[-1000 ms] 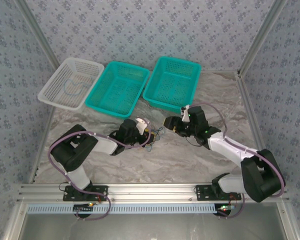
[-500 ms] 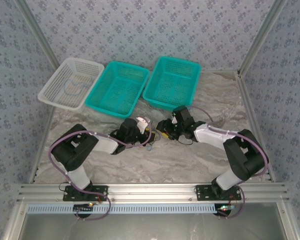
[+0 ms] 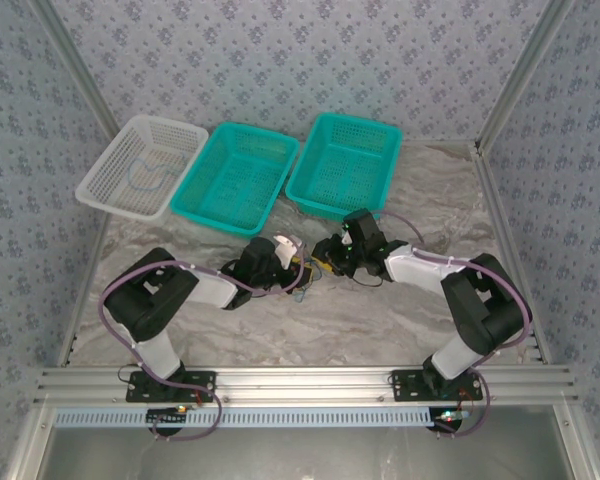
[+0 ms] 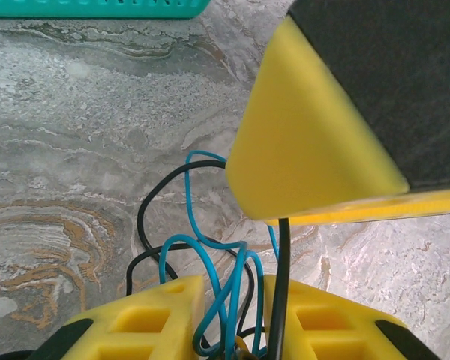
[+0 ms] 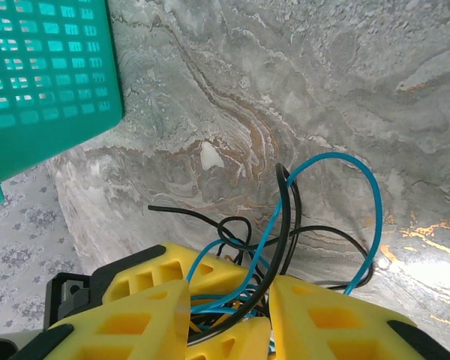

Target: Untangle the cables

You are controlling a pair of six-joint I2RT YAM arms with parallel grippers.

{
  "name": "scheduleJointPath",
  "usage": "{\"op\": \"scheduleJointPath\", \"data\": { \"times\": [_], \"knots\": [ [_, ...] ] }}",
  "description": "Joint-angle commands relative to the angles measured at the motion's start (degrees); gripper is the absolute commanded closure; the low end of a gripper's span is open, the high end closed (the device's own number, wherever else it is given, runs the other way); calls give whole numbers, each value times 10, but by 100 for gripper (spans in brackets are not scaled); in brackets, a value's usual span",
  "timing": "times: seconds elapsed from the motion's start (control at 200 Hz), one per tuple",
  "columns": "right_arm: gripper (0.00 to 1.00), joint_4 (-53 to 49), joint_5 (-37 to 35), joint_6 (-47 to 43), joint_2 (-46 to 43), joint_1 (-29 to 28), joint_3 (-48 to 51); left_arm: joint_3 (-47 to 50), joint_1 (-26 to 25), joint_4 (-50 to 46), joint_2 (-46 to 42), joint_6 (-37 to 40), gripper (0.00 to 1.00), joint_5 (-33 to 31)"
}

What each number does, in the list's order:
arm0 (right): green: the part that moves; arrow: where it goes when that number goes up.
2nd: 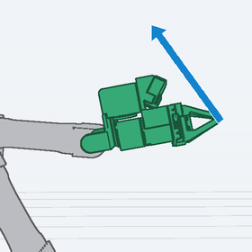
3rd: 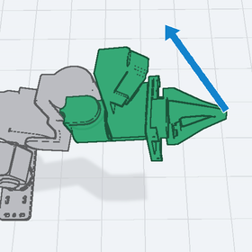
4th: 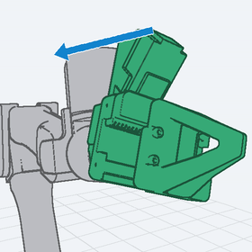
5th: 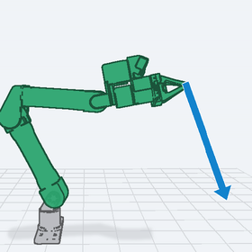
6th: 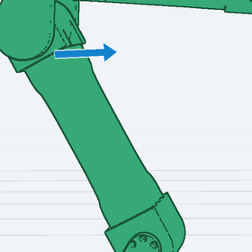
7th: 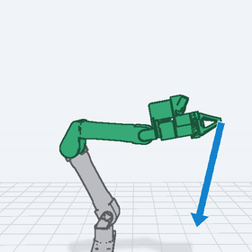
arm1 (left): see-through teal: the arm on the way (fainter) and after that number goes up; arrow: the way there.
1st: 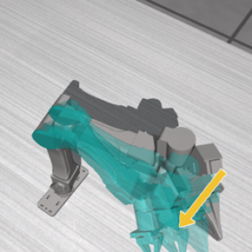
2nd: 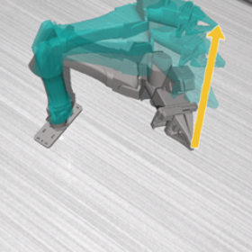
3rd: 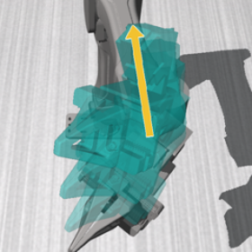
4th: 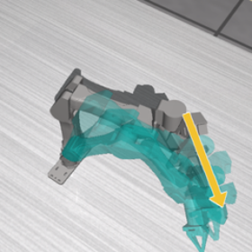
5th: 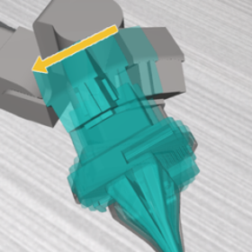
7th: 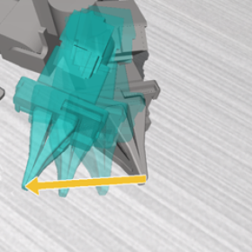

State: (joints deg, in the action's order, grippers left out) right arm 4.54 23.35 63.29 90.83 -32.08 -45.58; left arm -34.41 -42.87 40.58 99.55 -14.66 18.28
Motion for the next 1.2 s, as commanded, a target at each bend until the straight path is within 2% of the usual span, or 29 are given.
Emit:
{"op": "scheduleJointPath", "data": {
  "times": [0.0,0.115,0.27,0.385,0.575,0.685,0.78,0.874,1.004,1.194],
  "knots": [
    [66,12,7,8,11,-2,-13,-14,-6,13,13,-1,74,16],
    [75,18,9,12,18,-3,-14,-13,-6,20,14,-2,74,19],
    [80,31,12,17,22,-4,-10,-14,-7,19,17,-3,74,22],
    [100,41,7,13,14,-5,-5,-14,-7,19,16,-7,73,22],
    [100,92,-10,-3,-14,-5,22,1,-4,29,-1,-10,53,34],
    [100,102,-8,-36,-34,-2,26,8,7,26,-16,-25,32,48],
    [100,61,-15,-91,-53,0,12,18,24,34,-40,-50,16,70],
    [100,19,-23,-145,-68,2,0,34,45,49,-70,-80,12,70],
    [100,14,-5,-200,-79,10,1,50,73,67,-119,-135,7,69],
    [100,19,46,-312,-78,22,31,9,77,-102,-188,-185,5,-43]
  ]
}}
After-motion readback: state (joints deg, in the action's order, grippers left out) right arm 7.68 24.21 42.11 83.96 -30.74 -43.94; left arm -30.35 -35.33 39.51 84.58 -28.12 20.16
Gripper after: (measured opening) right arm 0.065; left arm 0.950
